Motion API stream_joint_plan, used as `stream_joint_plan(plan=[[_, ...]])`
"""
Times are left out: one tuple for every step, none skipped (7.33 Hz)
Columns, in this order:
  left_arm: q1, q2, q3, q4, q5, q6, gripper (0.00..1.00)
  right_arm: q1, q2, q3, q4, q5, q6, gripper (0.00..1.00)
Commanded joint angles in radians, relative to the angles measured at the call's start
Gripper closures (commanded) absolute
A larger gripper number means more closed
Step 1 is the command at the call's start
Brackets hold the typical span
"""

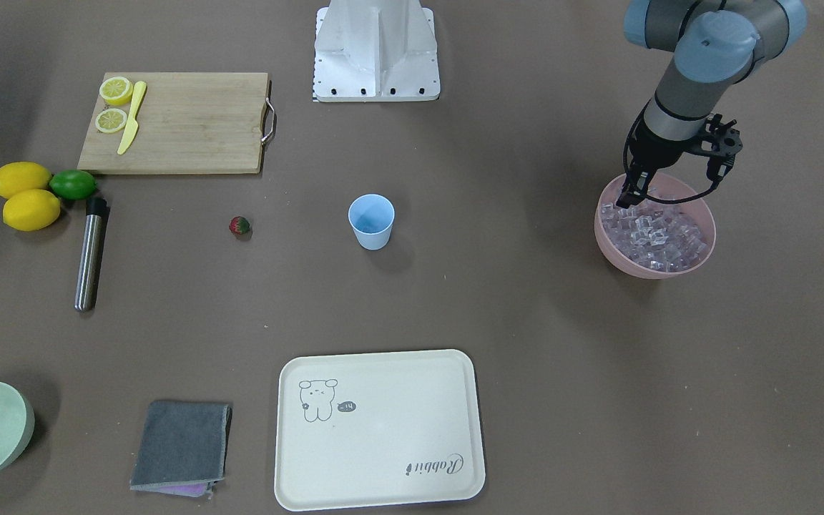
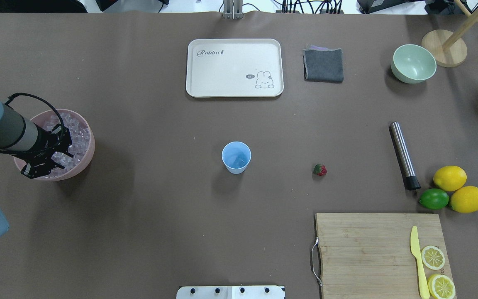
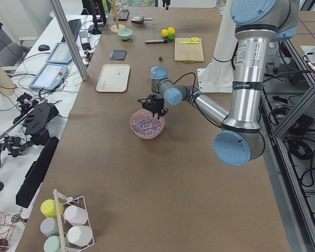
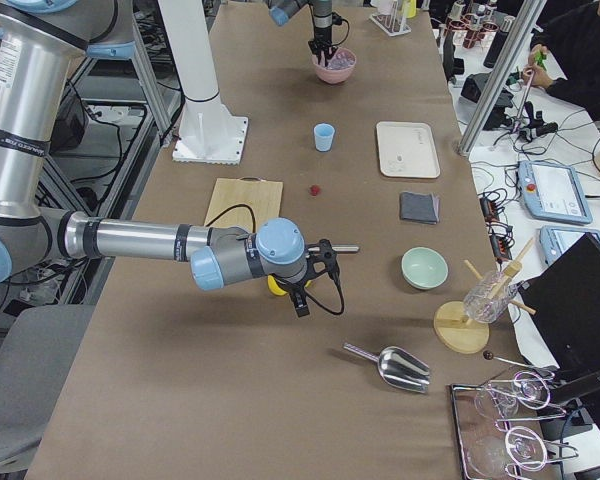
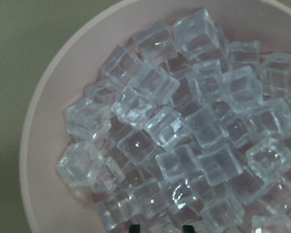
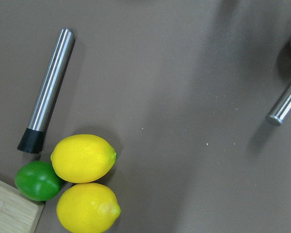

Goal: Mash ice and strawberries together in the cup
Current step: 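Lift the held ice cube out of the bowl with the left gripper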

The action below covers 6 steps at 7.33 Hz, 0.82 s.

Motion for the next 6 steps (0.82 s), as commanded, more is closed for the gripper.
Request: stream_joint_plan(plan=[[-0.047,-0.116,-0.024,0.150,-0.024,0.061,1.00,0.000,-0.002,-0.003,-0.002,0.008,0.002,0.00],[-0.045,-0.237,-0.010,0.243,-0.023,0.063,1.00,0.000,-0.002,-0.006,-0.002,0.008,0.002,0.00],[-0.039,-0.336,0.011,0.294,-0.021,0.060,1.00,0.000,-0.002,-0.006,-0.003,0.009,0.002,0.00],[-0.010,-0.399,0.028,0.306,-0.016,0.046,1.00,-0.001,0.000,-0.008,-0.003,0.009,0.002,0.00],[0.031,-0.456,0.039,0.306,-0.015,0.044,1.00,-0.001,0.000,-0.008,-0.003,0.009,0.002,0.00],[0.056,-0.531,0.083,0.305,-0.013,0.023,1.00,-0.001,0.000,-0.009,-0.005,0.009,0.002,0.00]])
